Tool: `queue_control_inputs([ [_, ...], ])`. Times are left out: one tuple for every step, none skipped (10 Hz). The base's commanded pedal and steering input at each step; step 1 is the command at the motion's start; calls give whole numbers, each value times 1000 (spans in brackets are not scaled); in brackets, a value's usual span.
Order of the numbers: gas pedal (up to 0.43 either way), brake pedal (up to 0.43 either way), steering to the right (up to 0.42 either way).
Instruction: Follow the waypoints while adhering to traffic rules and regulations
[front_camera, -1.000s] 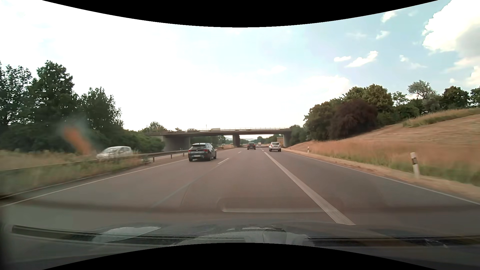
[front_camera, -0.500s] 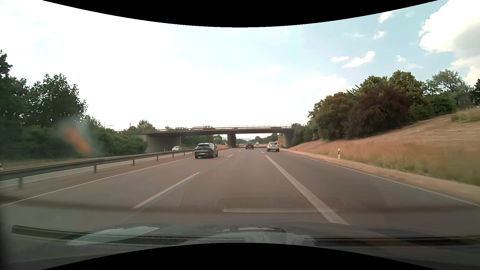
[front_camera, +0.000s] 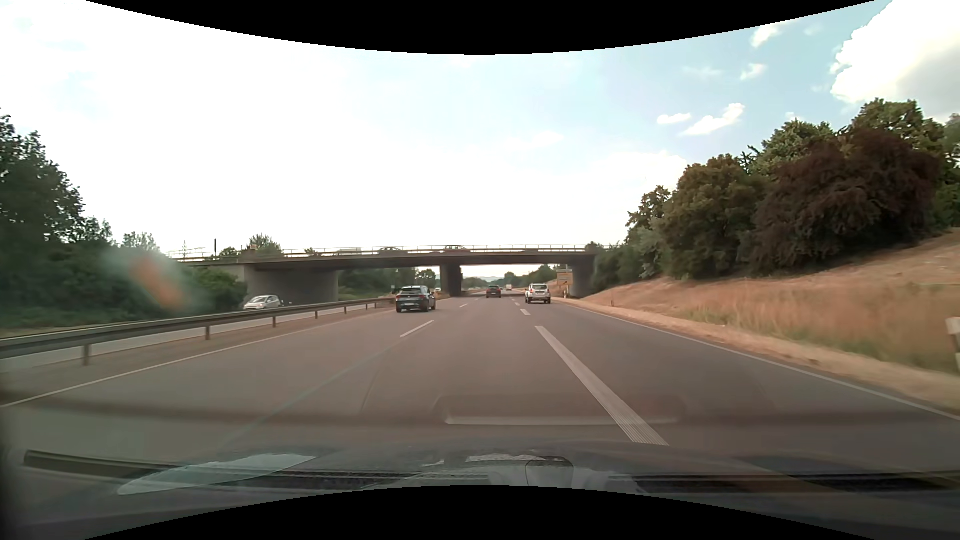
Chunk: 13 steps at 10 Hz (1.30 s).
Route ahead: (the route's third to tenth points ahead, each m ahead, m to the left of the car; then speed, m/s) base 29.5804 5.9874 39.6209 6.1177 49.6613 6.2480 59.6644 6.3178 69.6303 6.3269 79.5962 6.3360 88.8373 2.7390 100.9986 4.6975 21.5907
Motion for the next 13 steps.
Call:
queue_control_inputs([
  [189,0,5],
  [189,0,5],
  [197,0,5],
  [197,0,5],
  [197,0,4],
  [197,0,4],
  [197,0,3],
  [197,0,0],
  [197,0,-1],
  [197,0,-1],
  [197,0,0],
  [197,0,0],
  [189,0,-1],
])
